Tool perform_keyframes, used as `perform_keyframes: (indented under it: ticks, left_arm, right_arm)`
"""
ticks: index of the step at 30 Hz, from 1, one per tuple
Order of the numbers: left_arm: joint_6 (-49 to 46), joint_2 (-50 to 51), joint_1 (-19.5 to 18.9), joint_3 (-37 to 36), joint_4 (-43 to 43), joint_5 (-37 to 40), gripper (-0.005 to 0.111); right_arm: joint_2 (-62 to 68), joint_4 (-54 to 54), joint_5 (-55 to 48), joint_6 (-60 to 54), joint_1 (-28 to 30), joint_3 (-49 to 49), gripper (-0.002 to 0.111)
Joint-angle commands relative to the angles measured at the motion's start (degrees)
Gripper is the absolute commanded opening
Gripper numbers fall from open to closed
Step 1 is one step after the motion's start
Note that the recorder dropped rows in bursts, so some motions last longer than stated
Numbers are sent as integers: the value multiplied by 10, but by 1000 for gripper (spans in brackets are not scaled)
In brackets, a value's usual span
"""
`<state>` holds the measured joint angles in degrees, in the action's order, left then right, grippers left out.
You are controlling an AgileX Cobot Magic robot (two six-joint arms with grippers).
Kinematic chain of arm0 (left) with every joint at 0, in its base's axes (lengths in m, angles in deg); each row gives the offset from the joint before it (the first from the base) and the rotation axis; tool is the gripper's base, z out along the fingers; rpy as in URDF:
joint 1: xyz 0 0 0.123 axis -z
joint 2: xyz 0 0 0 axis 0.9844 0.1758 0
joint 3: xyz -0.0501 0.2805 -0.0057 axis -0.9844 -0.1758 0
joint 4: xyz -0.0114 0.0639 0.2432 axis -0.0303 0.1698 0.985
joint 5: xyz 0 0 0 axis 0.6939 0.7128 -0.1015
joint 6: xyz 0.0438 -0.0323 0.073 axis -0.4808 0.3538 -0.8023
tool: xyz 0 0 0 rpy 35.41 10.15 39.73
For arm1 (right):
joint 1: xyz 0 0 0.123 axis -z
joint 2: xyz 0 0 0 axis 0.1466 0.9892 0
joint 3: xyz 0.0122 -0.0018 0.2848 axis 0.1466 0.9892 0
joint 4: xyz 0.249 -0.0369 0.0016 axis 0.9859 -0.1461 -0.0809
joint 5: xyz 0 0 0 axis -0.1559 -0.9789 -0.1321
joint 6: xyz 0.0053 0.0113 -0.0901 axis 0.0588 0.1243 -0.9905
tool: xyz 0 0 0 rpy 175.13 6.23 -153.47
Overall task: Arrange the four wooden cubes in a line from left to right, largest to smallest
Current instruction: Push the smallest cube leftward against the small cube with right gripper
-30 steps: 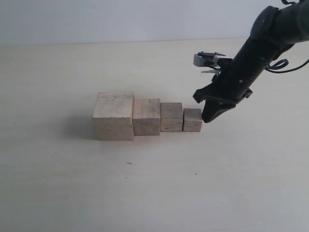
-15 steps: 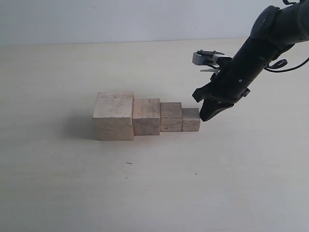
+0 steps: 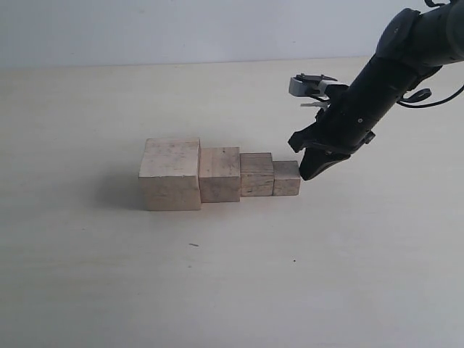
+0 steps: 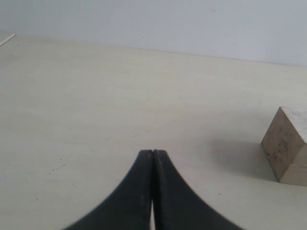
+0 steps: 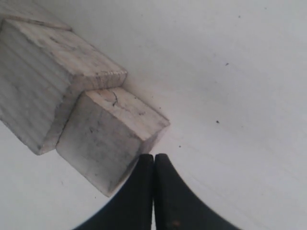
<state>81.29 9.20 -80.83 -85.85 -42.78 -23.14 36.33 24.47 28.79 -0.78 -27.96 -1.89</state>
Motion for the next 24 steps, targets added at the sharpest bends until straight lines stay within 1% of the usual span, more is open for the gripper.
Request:
perform_keyframes:
  ticks: [1, 9, 24]
  left_arm:
    - [0, -3, 4, -2, 1, -5, 0]
    - [0, -3, 4, -2, 1, -5, 0]
    - [0, -3, 4, -2, 1, -5, 0]
  right_arm:
    - [-2, 7, 5, -7, 2, 0, 0]
    - [-2, -12, 4, 9, 2, 0, 0]
    - [-2, -11, -5, 23, 2, 0, 0]
